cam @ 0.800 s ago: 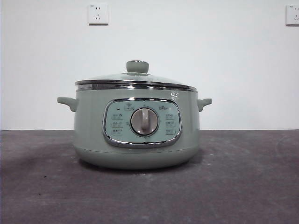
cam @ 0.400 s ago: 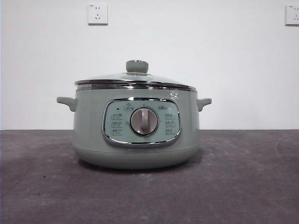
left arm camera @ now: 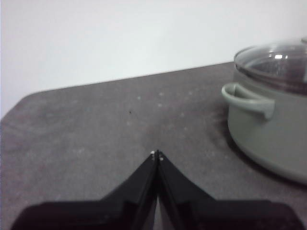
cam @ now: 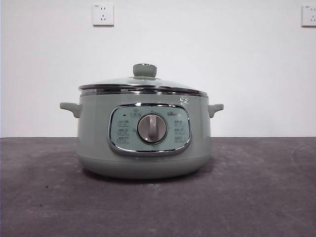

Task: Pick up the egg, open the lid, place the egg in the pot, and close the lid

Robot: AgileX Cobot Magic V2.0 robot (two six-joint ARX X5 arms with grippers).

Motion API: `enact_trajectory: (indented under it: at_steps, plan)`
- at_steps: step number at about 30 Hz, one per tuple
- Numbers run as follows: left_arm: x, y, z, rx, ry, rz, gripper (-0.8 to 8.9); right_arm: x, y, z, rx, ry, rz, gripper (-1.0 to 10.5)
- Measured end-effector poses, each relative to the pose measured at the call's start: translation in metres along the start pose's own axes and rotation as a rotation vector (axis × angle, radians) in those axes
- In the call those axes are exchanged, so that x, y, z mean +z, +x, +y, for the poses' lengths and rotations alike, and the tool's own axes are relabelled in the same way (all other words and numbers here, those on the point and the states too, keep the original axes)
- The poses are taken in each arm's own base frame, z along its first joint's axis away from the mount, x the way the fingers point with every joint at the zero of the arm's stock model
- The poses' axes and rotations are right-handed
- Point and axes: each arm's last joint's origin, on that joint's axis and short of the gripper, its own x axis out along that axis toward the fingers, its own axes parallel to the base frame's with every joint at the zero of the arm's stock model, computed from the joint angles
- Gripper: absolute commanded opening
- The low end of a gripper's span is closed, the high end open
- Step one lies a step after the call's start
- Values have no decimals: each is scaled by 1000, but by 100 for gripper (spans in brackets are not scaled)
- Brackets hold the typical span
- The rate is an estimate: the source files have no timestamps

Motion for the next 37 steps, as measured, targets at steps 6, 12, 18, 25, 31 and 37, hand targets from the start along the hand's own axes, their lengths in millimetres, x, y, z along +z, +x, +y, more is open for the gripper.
enact_trajectory:
  at_steps: [6,12,18,25,31,37]
  plan:
    - [-14,3,-1,-3,-48,23,-3,0,0,0,0,0,0,1]
    - [-20,3,-2,-17,-95,63,-3,0,0,0,0,0,0,1]
    - [-20,3,-2,-15,-116,63,-4,0,0,0,0,0,0,1]
    - [-20,3,-2,-15,-122,63,-3,0,0,0,0,0,0,1]
    - [-20,3,-2,-15,-122,63,-3,0,0,0,0,0,0,1]
    - [-20,3,-2,-15,-122,63,-3,0,0,0,-1,0,0,1]
